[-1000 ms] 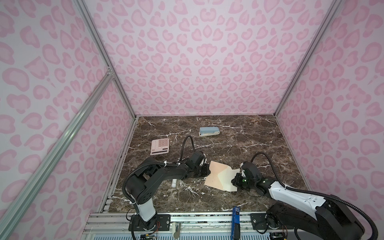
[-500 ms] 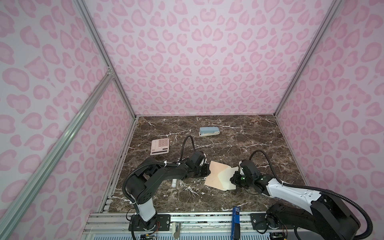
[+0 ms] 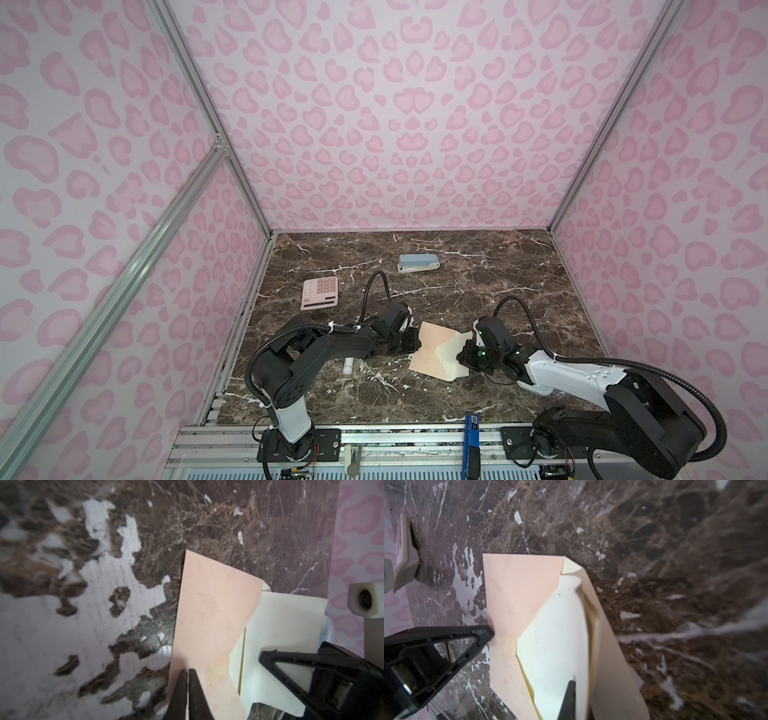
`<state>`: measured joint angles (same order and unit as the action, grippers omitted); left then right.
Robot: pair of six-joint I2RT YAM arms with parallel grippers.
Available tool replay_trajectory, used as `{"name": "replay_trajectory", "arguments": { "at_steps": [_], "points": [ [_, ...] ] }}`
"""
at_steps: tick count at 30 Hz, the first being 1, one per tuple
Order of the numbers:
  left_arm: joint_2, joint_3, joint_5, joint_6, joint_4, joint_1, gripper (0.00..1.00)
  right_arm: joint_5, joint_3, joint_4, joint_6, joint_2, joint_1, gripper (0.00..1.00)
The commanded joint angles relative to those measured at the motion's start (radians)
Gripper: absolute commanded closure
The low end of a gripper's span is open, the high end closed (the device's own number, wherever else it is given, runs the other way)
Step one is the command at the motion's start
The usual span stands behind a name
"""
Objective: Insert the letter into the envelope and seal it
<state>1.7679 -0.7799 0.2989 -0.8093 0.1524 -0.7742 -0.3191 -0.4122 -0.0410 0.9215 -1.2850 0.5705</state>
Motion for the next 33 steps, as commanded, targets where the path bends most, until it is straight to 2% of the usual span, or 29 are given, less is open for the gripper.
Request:
{"name": "replay_trajectory", "arguments": {
  "at_steps": [1,30,33],
  "points": [
    [0.021,0.010,-0.046,0.013,-0.141,-0.002,0.91,-0.011,-0.011,0.034,-0.019,-0.018,0.009,1.00],
    [0.014,0.008,-0.038,0.015,-0.140,-0.002,0.91,-0.037,-0.037,0.207,0.023,-0.135,0.061,1.00],
    [0.009,0.009,-0.040,0.015,-0.142,-0.002,0.91,-0.040,-0.040,0.203,0.020,-0.132,0.062,0.89]
  ]
}}
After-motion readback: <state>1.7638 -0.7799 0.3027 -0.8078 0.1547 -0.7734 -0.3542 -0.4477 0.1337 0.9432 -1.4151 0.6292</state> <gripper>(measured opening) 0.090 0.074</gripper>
